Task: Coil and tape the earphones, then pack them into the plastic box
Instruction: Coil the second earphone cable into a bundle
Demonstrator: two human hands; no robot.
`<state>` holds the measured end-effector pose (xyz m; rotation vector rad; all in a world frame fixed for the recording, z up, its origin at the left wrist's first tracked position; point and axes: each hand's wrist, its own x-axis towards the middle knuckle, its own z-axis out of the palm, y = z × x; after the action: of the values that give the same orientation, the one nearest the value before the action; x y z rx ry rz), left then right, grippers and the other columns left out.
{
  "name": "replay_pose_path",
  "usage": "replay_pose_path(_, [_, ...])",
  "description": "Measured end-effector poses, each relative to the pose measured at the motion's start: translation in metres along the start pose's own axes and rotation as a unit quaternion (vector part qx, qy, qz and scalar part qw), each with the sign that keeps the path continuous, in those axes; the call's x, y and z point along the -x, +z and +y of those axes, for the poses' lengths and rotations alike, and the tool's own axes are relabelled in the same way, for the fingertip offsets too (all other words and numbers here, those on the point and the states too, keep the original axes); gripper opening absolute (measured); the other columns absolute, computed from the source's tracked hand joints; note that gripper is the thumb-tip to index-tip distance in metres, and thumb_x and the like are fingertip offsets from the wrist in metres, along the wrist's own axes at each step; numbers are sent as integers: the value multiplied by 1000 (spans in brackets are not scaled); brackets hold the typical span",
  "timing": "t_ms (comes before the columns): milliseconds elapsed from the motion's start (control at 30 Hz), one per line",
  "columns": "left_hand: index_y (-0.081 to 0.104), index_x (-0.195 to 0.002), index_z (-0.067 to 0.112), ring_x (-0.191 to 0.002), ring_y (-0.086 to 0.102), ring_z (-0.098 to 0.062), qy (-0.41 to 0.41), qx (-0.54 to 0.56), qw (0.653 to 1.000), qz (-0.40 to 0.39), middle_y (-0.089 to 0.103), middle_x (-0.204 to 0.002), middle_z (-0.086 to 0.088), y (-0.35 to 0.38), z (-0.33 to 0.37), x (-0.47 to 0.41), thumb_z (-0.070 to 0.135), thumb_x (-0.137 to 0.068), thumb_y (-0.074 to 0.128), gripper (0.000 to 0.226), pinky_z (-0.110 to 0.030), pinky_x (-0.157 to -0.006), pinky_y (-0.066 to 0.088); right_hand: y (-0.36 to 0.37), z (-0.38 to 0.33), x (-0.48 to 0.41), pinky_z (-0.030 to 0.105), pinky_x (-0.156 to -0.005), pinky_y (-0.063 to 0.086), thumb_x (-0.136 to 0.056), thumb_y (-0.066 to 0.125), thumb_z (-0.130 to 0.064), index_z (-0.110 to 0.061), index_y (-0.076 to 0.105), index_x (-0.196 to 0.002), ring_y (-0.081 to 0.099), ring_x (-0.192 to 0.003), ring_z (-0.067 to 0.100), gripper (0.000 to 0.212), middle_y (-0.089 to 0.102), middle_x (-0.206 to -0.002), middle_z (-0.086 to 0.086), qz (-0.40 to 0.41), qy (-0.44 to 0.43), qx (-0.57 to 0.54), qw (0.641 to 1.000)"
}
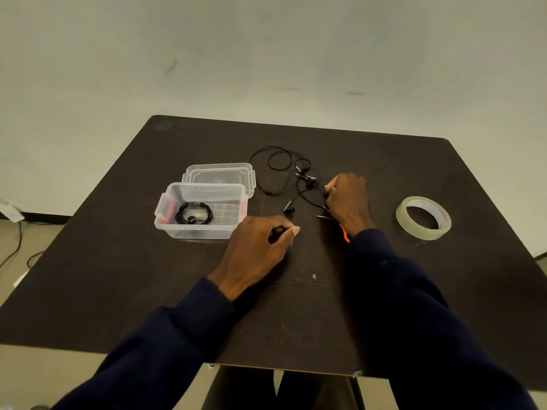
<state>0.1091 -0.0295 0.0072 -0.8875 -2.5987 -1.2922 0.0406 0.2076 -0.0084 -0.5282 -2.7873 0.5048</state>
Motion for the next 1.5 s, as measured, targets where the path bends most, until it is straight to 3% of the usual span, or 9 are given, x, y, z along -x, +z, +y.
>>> replay_pose_path(100, [79,-106,24,-90,70,3,-51,40,998,-3,76,-96,15,5,-4,3,27,-98,69,14,-24,-86,59,-9,-4,7,48,-82,58,-94,64,-9,-14,72,-93,69,-94,25,9,74,-95,4,5,-27,-104,994])
replay_pose_path(267, [78,-111,22,-97,70,2,-92,78,993,21,76,-107,12,0,-11,1,23,-97,71,16,-22,-91,58,-53,-27,24,15,-66,55,-96,65,-4,-7,75,-98,72,-67,9,11,74,-82,5,-24,-75,-275,958])
replay_pose_path(533, [77,-113,18,-96,72,-1,-90,135,986,31,77,-105,9,-5,-6,13,16,-95,74,19,-33,-91,61,-99,-49,48,20,-69,56,-97,64,-4,-16,78,-102,66,-66,4,18,73,-79,0,-58,-148,-332,930])
replay_pose_path(733, [60,-124,16,-103,68,-6,-98,183,948,243,66,-120,2,-27,31,10,27,-92,77,37,-21,-83,59,-122,-54,77,33,-82,60,-90,77,-10,-12,79,-100,75,-88,26,10,79,-94,9,-78,-230,-368,898])
replay_pose_path(833, [69,-122,11,-102,70,-7,-93,205,968,111,74,-114,0,-47,45,-3,35,-104,60,31,-29,-89,59,-129,-59,86,33,-85,60,-86,81,-11,-9,79,-99,76,-88,21,13,80,-92,5,-93,-248,-405,875])
replay_pose_path(933, [77,-107,0,-71,73,-21,-133,337,931,-47,75,-79,-7,-57,56,-6,36,-108,49,45,-36,-74,59,-124,-63,90,36,-84,60,-86,81,-10,-4,78,-100,76,-87,26,15,79,-92,7,-99,-254,-414,868])
replay_pose_path(1067, [77,-95,4,-52,51,-11,-160,434,886,-36,52,-59,2,-60,53,2,31,-107,52,39,-24,-57,48,-103,-45,92,35,-79,58,-86,81,-13,-10,79,-100,73,-82,18,15,79,-91,8,-122,-227,-403,878])
replay_pose_path(1300, [66,-119,8,-58,69,-21,-182,379,903,-88,75,-77,-15,-57,32,36,18,-109,48,23,-31,-62,59,-62,8,98,34,-92,61,-83,79,2,-11,77,-109,75,-96,11,29,78,-102,2,-191,-168,-316,914])
replay_pose_path(1500, [67,-114,3,-81,76,-26,-202,361,897,-158,78,-109,-15,-42,23,42,11,-109,47,22,-36,-77,59,-41,30,90,27,-97,49,-86,78,-4,-19,74,-118,60,-114,13,36,70,-123,-1,-33,-151,-143,978])
